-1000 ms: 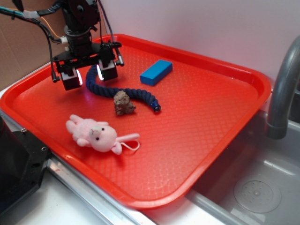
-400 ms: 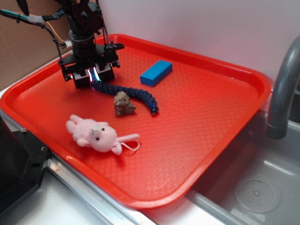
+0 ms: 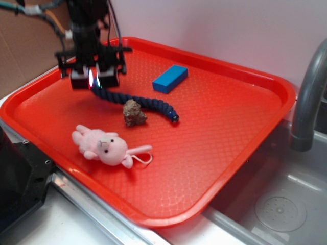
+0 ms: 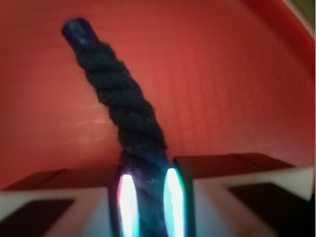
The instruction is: Grab the blue rope.
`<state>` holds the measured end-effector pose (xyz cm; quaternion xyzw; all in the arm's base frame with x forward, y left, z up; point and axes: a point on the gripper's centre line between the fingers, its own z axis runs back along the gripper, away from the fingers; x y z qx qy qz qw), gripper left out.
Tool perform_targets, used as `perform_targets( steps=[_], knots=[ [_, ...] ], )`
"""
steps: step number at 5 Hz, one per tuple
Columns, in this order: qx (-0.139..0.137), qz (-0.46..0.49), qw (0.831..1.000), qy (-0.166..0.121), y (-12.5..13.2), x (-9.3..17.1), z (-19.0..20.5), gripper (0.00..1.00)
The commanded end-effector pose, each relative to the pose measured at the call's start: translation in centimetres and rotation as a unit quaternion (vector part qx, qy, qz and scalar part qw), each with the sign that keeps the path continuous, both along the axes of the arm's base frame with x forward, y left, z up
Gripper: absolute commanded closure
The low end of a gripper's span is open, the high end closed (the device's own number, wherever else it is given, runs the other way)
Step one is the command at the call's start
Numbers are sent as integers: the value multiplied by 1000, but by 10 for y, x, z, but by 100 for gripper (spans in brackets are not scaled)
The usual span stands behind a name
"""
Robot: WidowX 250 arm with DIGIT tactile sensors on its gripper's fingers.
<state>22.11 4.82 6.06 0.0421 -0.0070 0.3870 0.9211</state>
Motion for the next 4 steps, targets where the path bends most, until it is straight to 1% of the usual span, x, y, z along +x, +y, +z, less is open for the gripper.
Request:
perform_targets(
  steps=[1, 2, 3, 4],
  knots=[
    [-40, -167, 985, -20, -9, 1, 80, 100],
    [-56, -267, 962, -13, -33, -10, 117, 100],
    [-53, -292, 954, -30, -41, -19, 131, 100],
    [-49, -300, 952, -43, -43, -20, 130, 100]
  ],
)
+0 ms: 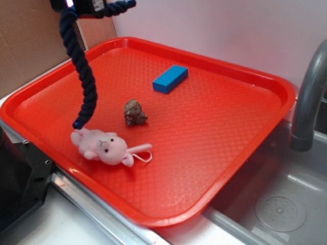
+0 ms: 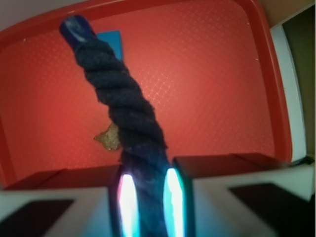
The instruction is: Grab the blue rope.
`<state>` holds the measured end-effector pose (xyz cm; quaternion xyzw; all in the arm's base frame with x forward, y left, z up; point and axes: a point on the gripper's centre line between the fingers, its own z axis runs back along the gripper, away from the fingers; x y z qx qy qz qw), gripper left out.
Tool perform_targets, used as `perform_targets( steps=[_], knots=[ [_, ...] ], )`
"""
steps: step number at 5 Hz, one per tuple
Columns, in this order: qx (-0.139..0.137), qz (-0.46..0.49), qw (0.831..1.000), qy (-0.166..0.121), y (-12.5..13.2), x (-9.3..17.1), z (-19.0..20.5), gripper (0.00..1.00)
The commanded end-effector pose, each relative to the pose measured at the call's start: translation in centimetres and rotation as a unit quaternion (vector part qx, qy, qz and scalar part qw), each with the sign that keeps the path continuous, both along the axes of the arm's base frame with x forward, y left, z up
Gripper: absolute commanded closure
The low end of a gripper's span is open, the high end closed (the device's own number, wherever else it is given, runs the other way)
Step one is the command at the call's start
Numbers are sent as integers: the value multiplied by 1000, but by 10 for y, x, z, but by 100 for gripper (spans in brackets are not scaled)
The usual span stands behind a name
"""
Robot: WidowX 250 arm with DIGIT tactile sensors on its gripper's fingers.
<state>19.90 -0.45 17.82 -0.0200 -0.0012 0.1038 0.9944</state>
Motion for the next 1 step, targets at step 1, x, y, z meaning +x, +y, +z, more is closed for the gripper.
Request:
perform_targets(
  steps=[1],
  knots=[
    [37, 115, 989, -82, 32, 2, 14, 100]
  ],
)
